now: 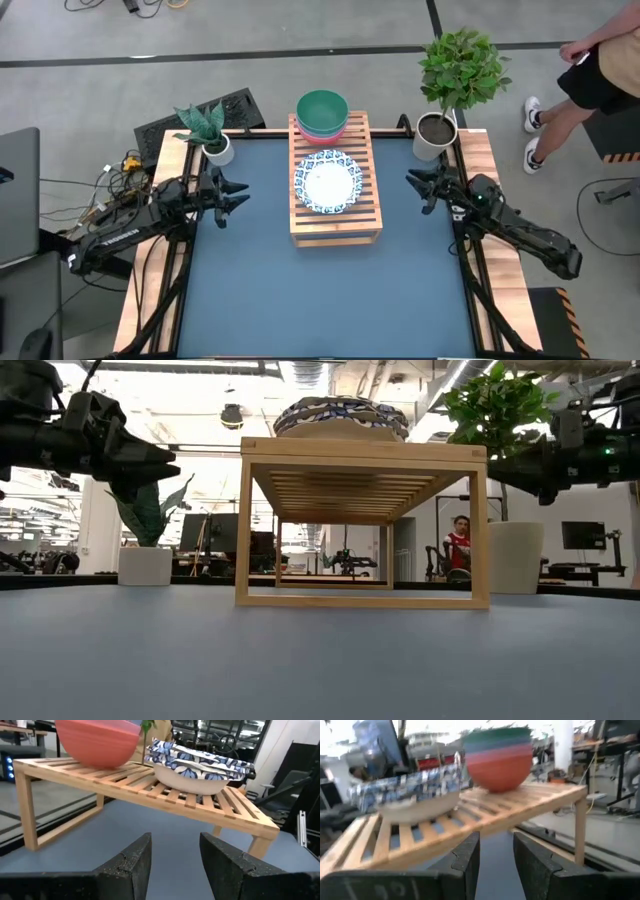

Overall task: Place and stack bowls onto a shelf
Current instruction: Return to Home Position

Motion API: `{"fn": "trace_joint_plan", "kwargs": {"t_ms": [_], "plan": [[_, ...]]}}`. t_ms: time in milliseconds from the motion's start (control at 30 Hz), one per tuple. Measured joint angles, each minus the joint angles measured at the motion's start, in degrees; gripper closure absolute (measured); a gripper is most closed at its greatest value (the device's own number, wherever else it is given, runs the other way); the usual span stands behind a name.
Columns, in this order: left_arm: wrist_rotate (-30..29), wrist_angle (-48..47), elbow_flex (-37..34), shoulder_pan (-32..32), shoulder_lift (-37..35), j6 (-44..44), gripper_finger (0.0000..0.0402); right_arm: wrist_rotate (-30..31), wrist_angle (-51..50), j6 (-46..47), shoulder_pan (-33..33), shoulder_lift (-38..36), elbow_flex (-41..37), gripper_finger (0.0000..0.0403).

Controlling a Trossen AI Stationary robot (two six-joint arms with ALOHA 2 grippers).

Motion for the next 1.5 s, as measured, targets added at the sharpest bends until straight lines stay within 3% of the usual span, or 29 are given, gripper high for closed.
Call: {"fn": "trace_joint_plan", "kwargs": {"t_ms": [167,300,433,1500], "plan": [[0.01,-1.49,0.00,0.00,0.00,0.95,0.0251,-2.44,-2.77,-5.38,0.22,-0.04,-0.04,0.0259],[0.82,-1.53,0.00,0.00,0.00,0.73,0.0251,1.34,-3.36,-7.45,0.13,0.28,-0.04,0.0259],[1.08,-1.53,0.00,0.00,0.00,0.54,0.0251,3.66,-3.94,-7.46,0.09,0.28,-0.07,0.0259],[-2.49,-1.98,-0.02,-0.01,0.02,0.06,0.0251,3.76,-3.81,-7.44,0.11,0.28,-0.22,0.0259]]}}
